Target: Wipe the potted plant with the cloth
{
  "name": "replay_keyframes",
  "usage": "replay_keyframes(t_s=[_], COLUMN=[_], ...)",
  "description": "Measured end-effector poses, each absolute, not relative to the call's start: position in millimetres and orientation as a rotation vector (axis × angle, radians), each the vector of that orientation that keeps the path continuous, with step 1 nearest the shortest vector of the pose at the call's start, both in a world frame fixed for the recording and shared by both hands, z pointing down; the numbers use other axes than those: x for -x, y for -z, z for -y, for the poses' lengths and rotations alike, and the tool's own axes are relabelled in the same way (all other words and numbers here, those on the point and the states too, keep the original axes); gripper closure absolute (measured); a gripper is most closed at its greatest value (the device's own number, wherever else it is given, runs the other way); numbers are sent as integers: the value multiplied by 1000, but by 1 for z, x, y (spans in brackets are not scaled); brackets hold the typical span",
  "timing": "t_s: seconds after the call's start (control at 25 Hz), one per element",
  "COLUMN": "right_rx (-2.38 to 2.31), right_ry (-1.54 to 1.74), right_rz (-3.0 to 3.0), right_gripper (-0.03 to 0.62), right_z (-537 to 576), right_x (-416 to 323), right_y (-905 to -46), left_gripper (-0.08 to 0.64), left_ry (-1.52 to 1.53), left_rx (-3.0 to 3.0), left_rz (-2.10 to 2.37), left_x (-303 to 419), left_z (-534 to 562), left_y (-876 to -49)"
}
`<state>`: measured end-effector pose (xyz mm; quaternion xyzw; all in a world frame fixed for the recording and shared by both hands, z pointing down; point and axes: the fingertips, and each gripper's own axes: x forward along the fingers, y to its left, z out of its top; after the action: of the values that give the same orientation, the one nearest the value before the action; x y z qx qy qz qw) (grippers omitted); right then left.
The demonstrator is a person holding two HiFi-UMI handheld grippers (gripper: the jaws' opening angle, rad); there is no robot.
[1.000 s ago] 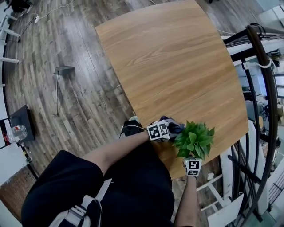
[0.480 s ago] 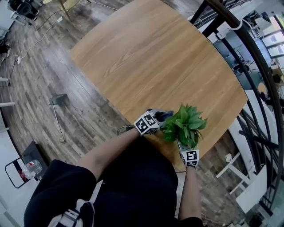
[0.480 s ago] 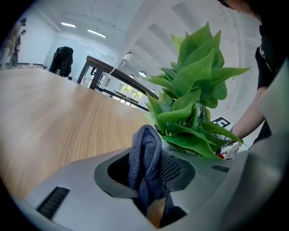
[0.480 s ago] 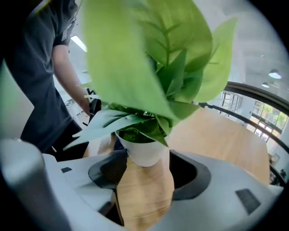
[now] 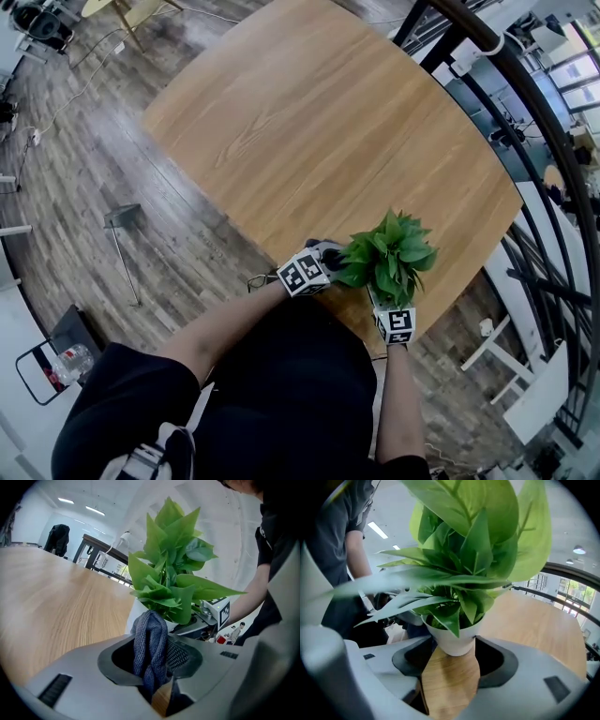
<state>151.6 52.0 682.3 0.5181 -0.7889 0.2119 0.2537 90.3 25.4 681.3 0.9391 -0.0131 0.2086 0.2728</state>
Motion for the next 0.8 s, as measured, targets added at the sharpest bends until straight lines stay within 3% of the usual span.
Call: replay_keyframes(t_s=[0.4, 0.8], right_rx=[-1244, -1370], right_ry=[-535, -533], right_rz=[2150, 2102], right_gripper=[319, 319], right_z=[-77, -46], right_x=[-121, -143], right_y=[-686, -676], left_gripper=[419, 420], left_ry=[-519, -528], left_rx=[-2533, -2542], left_rz=[119, 114], left_x=[-83, -83], left_z=[14, 18], left_y=[-673, -670])
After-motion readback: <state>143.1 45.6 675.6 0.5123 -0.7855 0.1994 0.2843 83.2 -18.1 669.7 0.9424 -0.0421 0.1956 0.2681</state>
